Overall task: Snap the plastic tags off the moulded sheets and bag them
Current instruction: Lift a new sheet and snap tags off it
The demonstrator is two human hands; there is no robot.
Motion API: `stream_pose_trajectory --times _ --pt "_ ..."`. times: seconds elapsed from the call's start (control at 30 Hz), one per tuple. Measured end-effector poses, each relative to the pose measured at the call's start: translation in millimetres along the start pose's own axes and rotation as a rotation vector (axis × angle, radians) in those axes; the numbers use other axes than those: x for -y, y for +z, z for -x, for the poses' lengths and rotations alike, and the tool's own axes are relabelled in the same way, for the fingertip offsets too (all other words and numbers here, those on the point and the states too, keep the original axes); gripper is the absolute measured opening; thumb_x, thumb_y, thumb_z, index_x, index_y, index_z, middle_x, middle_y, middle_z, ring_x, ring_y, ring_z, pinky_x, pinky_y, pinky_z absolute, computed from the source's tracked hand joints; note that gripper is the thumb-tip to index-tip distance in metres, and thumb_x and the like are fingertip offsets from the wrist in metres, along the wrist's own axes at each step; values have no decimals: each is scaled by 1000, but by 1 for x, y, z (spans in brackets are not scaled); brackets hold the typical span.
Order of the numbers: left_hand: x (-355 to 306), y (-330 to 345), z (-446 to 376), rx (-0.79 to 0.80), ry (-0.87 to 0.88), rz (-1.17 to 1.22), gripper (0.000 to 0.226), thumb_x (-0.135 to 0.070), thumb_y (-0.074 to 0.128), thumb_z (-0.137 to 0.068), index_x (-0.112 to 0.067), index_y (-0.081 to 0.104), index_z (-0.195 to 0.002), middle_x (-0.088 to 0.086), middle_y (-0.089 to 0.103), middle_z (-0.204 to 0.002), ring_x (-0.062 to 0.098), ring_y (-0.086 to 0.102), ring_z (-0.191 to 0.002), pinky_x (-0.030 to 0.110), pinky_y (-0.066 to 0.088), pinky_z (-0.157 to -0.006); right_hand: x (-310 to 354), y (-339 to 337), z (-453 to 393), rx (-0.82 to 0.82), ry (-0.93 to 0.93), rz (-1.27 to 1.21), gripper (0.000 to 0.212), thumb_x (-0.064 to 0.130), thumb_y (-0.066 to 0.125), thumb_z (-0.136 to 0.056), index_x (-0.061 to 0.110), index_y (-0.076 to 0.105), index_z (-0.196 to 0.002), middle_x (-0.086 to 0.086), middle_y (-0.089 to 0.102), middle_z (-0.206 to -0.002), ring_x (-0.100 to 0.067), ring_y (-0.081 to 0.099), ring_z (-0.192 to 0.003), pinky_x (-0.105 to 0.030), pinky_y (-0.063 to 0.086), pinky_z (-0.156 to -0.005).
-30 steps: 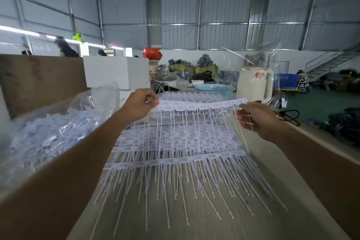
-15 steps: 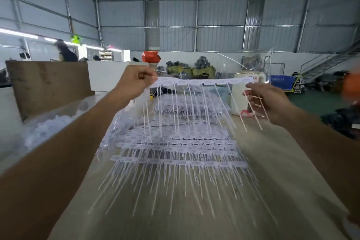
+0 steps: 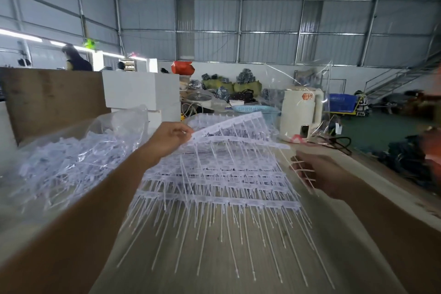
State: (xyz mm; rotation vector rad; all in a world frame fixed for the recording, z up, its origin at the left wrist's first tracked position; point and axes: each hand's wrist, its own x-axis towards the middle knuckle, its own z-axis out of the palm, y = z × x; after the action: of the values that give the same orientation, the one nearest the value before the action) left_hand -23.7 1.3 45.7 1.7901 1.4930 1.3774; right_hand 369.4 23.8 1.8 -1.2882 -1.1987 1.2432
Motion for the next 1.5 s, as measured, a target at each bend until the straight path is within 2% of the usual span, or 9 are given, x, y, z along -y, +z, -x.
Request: stream_pose_trajectory --times 0.13,0.27,0.43,0.6,0.77,0.9,1.1,1.37,1.5 --pt "14 -5 -11 -116 -32 -126 18 -2 56 -100 -9 71 -92 8 59 -76 9 46 -46 14 36 -38 -5 10 -7 45 -13 -71 28 29 66 -96 7 70 -113 -10 71 -99 -16 64 -71 -26 53 -62" --pt "0 -8 -14 -150 195 -323 20 -2 52 -101 -3 71 -106 7 68 -85 10 57 -67 21 43 -58 1 19 -7 138 -106 -87 26 25 67 -96 11 68 -118 -8 75 -107 -18 69 -87 -30 55 -73" --pt "-63 -18 -16 -198 413 -67 20 -5 57 -100 -15 72 -109 -1 67 -88 -4 52 -63 5 40 -56 16 12 -3 134 -204 -259 24 30 63 -98 20 65 -120 3 74 -105 -13 70 -91 -30 57 -77" --pt "-74 -20 -13 -46 289 -5 30 -7 58 -99 -31 75 -104 4 70 -111 13 51 -70 17 43 -53 37 -16 9 200 -241 -541 36 36 67 -94 19 64 -126 0 73 -105 -11 70 -86 -27 59 -72" --pt "6 14 14 371 78 -502 28 -4 53 -101 -5 68 -124 16 64 -132 19 67 -95 18 50 -84 8 -36 25 286 -114 -294 47 37 67 -84 21 65 -128 -5 72 -111 -11 68 -80 -24 58 -59" --pt "48 24 18 246 130 -571 30 1 52 -100 -9 73 -119 9 71 -123 -5 61 -71 5 41 -60 -13 -37 25 336 34 -227 54 40 65 -84 17 60 -132 -11 69 -127 -18 73 -94 -31 62 -69" --pt "56 19 6 181 224 -715 33 -7 55 -100 -25 72 -121 5 62 -105 26 61 -103 33 47 -86 -3 -6 20 146 -26 184 32 31 73 -90 7 70 -112 -14 75 -98 -19 70 -69 -25 51 -55" --pt "2 56 19 -12 218 -299 44 -32 53 -103 -21 51 -145 9 54 -143 24 52 -130 47 40 -111 31 40 39 41 -328 -6 13 12 59 -100 12 72 -103 -6 75 -89 -14 70 -73 -25 57 -66" --pt "-55 74 21 -25 163 -78 49 -49 49 -102 -28 47 -146 0 60 -134 18 56 -123 42 44 -107 67 47 52 146 -448 67 16 11 56 -102 14 72 -104 -8 77 -102 -15 71 -85 -28 58 -76"
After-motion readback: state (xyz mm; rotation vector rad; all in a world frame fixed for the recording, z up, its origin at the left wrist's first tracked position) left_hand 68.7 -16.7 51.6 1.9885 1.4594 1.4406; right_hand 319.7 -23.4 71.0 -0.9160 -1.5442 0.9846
